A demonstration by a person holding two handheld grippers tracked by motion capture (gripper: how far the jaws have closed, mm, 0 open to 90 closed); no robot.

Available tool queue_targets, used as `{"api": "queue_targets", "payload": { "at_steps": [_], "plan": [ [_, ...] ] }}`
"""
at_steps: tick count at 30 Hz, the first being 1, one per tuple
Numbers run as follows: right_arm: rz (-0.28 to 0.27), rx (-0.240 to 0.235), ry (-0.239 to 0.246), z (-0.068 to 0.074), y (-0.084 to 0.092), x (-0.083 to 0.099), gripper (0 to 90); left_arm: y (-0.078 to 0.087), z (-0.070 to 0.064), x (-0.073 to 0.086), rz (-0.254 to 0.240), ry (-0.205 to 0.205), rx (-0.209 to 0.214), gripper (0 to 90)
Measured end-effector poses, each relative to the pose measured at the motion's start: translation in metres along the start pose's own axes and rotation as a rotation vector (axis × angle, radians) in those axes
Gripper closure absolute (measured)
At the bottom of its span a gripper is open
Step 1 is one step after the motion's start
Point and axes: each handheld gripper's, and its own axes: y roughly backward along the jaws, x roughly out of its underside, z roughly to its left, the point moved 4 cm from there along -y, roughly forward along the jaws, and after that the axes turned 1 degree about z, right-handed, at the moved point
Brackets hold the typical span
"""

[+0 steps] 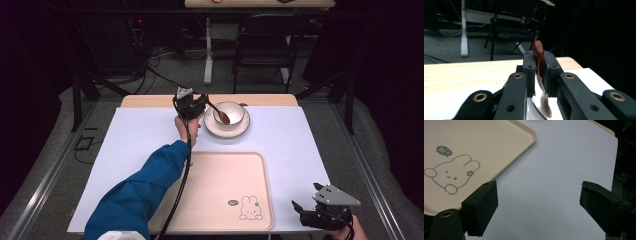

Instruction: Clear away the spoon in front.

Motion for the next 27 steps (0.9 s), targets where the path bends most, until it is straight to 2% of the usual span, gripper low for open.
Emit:
{"api": "queue_targets", "payload": {
  "at_steps": [10, 17, 27],
  "plan": [
    [-0.001, -0.001, 0.000, 0.000, 0.000, 0.000, 14.3, 0.006, 0.004, -0.011, 0.002, 0.009, 0.018, 84.5],
    [-0.001, -0.001, 0.002, 0.000, 0.000, 0.000, 14.3, 0.015, 0.001, -0.024, -0.008, -0.036, 0.024, 84.4],
    [-0.003, -0.001, 0.002, 0.000, 0.000, 0.000, 14.3, 0.031, -0.010, -0.044, -0.003, -0.111, 0.060, 84.4]
  ]
}}
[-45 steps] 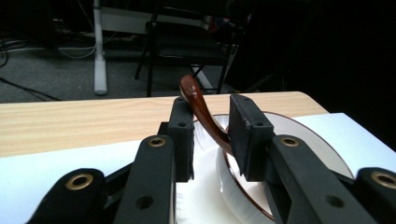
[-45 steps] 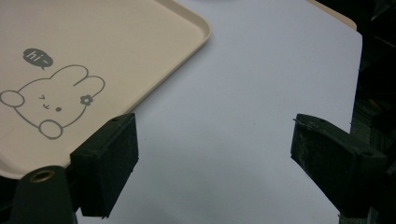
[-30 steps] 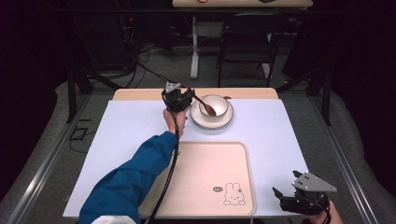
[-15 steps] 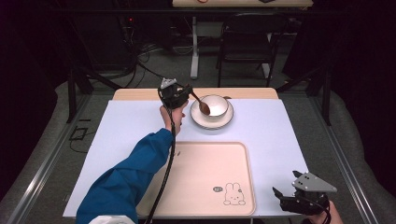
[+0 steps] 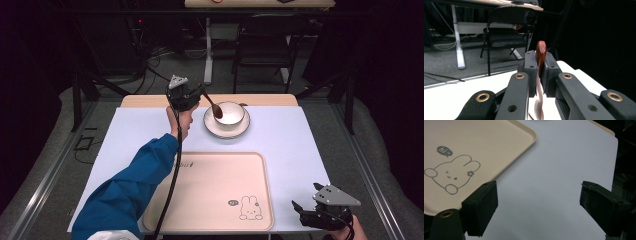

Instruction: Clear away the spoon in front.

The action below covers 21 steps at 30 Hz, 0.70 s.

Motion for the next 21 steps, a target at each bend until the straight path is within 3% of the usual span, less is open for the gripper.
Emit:
{"api": "queue_targets", "payload": {
  "at_steps": [16, 21],
  "plan": [
    [-0.001, -0.002, 0.002, 0.000, 0.000, 0.000, 14.3, 0.034, 0.001, -0.024, 0.018, -0.071, 0.037, 84.4],
    [-0.002, 0.000, 0.002, 0.000, 0.000, 0.000, 14.3, 0.045, 0.000, -0.029, 0.048, -0.100, 0.048, 84.4]
  ]
}}
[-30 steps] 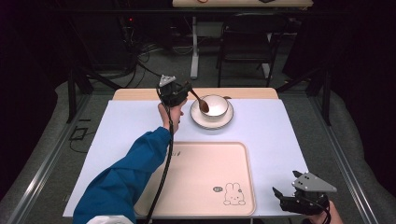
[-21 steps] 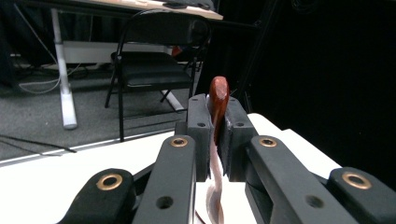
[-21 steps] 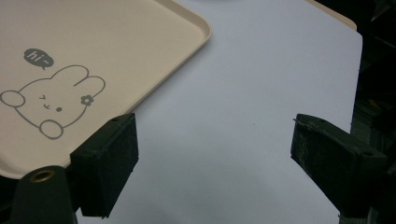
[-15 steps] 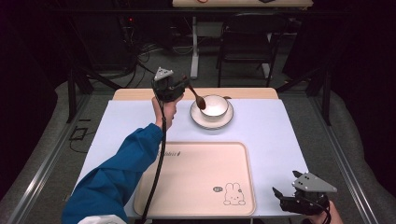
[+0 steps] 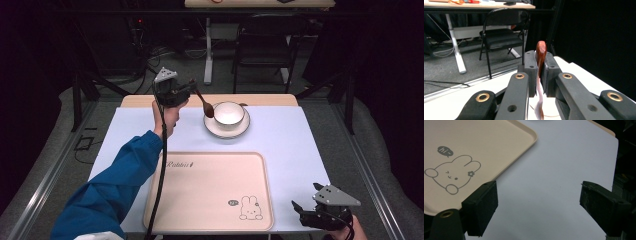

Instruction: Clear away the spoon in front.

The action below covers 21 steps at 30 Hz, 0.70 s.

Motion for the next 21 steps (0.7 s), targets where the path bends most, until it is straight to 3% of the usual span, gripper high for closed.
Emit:
{"api": "queue_targets", "payload": {
  "at_steps": [21],
  "plan": [
    [0.000, 0.002, 0.003, 0.000, 0.000, 0.000, 14.3, 0.058, -0.003, -0.002, 0.088, -0.093, 0.068, 84.4]
  ]
}}
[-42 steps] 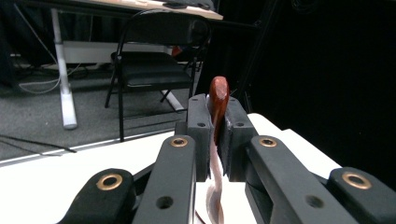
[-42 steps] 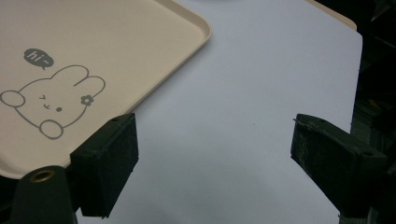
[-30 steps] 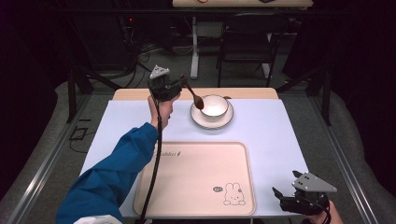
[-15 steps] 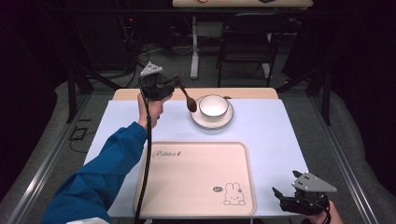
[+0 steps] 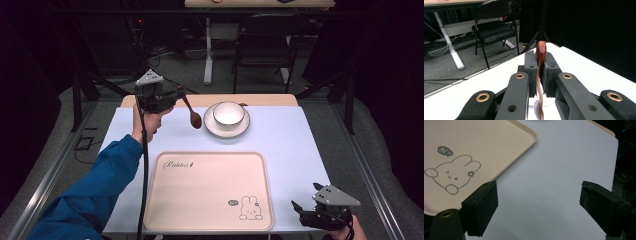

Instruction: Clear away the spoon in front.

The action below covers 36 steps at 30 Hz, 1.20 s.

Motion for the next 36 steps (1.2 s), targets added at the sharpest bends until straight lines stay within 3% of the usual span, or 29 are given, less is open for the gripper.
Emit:
{"api": "queue_targets", "payload": {
  "at_steps": [11, 16, 29, 36],
  "plan": [
    [0.000, 0.001, -0.001, 0.000, 0.000, 0.000, 14.3, 0.029, -0.010, 0.011, 0.078, -0.035, 0.038, 84.4],
    [0.000, 0.000, -0.001, 0.000, 0.000, 0.000, 14.3, 0.040, -0.014, 0.014, 0.091, -0.049, 0.061, 84.4],
    [0.001, 0.000, -0.002, 0.000, 0.000, 0.000, 14.3, 0.058, -0.025, 0.033, 0.188, -0.074, 0.110, 84.4],
    [0.001, 0.001, -0.001, 0.000, 0.000, 0.000, 14.3, 0.066, -0.029, 0.042, 0.239, -0.071, 0.110, 84.4]
  ]
}}
